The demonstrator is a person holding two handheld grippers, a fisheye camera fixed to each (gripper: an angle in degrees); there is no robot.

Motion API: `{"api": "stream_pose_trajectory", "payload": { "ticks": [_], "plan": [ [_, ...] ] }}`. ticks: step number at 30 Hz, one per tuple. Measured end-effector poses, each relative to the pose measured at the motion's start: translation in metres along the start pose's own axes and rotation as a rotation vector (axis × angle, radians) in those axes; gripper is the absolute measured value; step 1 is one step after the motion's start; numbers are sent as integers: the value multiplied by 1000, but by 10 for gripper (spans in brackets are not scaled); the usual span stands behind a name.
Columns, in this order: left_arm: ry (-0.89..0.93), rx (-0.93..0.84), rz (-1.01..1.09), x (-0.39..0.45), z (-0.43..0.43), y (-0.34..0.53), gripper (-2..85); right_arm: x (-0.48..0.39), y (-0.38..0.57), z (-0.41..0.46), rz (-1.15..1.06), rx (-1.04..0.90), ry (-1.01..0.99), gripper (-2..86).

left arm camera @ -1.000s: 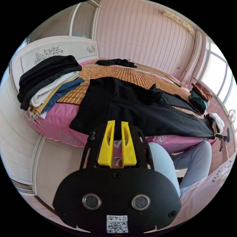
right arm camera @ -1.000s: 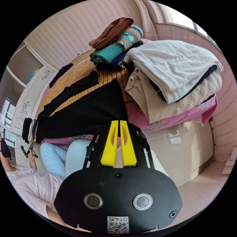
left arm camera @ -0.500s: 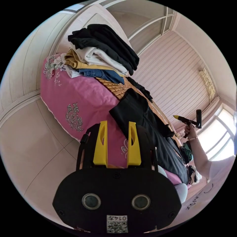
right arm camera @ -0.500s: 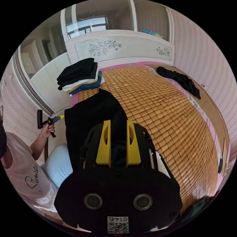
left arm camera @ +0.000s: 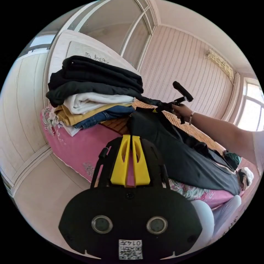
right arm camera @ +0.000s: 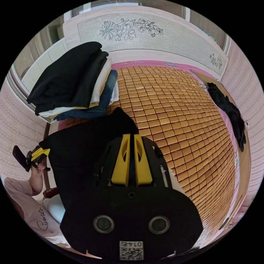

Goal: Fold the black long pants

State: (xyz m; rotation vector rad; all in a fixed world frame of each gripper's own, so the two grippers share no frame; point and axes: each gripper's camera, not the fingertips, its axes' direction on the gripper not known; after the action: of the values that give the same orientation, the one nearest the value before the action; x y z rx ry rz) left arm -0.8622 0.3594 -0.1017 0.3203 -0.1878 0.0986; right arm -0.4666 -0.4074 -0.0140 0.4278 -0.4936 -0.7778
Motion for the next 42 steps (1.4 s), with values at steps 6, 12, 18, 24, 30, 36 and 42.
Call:
{"api": "stream_pose_trajectory", "payload": {
  "ticks": [6, 12, 18, 24, 30, 36, 42],
  "plan": [
    [-41, -56, -38, -2, 16, 10, 51, 41, 24, -11, 187, 75, -101, 84],
    [-84, -61, 113, 53, -18, 34, 53, 73, 246, -128, 332, 251, 52, 82],
    [66, -117, 348, 169, 0, 25, 52, 77, 524, -224, 839, 238, 362, 74],
    [357, -109, 654, 370, 58, -3, 56, 58, 697, -265, 1204, 313, 520, 75],
    [639, -200, 890, 605, 142, 10, 57, 82, 774, -269, 1327, 354, 438, 96],
    [782, -316, 1185, 833, 199, 86, 74, 89, 803, -262, 1335, 322, 387, 108],
    [771, -439, 1377, 988, 247, 162, 86, 96, 827, -266, 1318, 326, 319, 87]
  ]
}}
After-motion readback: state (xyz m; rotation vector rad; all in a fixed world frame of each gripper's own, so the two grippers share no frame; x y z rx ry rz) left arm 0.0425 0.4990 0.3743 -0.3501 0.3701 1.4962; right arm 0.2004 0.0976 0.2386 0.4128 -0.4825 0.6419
